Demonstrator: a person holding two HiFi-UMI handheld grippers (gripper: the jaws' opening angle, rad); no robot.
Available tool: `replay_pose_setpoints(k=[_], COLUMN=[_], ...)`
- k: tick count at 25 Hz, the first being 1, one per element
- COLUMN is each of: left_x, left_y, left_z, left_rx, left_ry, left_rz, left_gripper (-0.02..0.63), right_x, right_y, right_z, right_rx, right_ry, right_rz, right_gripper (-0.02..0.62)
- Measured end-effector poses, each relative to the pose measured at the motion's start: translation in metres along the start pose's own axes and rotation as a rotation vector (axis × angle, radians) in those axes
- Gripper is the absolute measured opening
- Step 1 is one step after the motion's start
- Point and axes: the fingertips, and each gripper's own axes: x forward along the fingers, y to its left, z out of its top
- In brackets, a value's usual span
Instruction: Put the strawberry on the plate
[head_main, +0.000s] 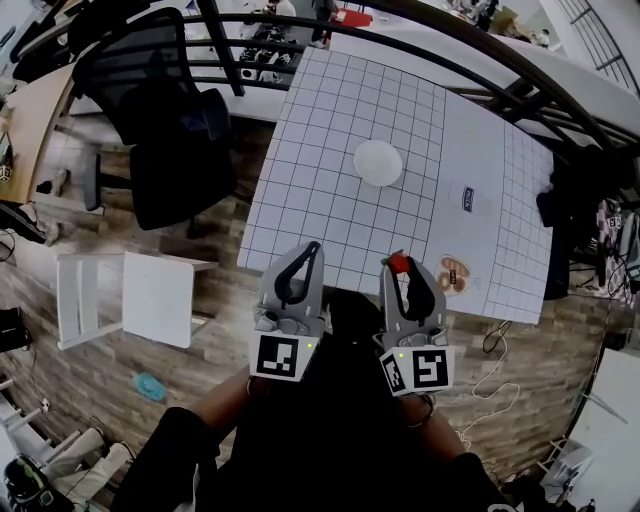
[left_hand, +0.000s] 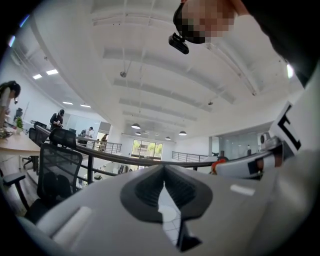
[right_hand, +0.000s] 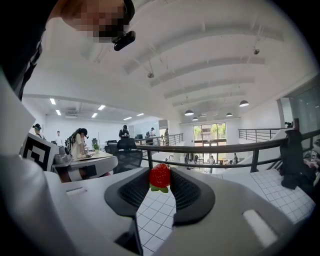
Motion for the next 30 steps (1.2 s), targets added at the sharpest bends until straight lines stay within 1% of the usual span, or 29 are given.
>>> replay_pose_setpoints(k=[6,10,15,19,23,26,30], left_x=[0.017,0.04,0.073,0.102,0.129,0.143,0.162], left_y=[-0.003,-0.006,-0.019,-0.03,-0.041,-0.043,-0.044], left_z=[0.003,0.007,0.01,0.006,-0.002,-0.011,-0.025], left_rx=[0.033,0.042,0.043,0.035,0.039,0.042,0.03], left_ry=[0.005,0.005,-0.008,-0.013,0.01,0.034,0.083], left_rz=[0.039,0.073,0.072,0.047,0.034,0.04,0.07], left_gripper=[0.01,0.011,0.011,0.011,0.011,0.011,0.011], right_x=[0.017,0.036,0.054,0.068,0.084,0.094,0.105], right_y=[-0.012,-0.027,-0.055,-0.078,-0.1,-0.112,-0.124], right_z=[0.001,0.016,0.029,0.028,0.023,0.012,-0.005], right_rx=[0.003,-0.045,-0.039,0.02,0.028,0.033,0.054], right_ry=[-0.011,-0.043,-0.07,-0.057,-0.047,-0.022,0.017], right_rz=[0.058,0.093,0.112,0.124,0.13,0.137,0.158], right_gripper=[0.127,0.127,0.127,0.127,0.127,0.127,0.127])
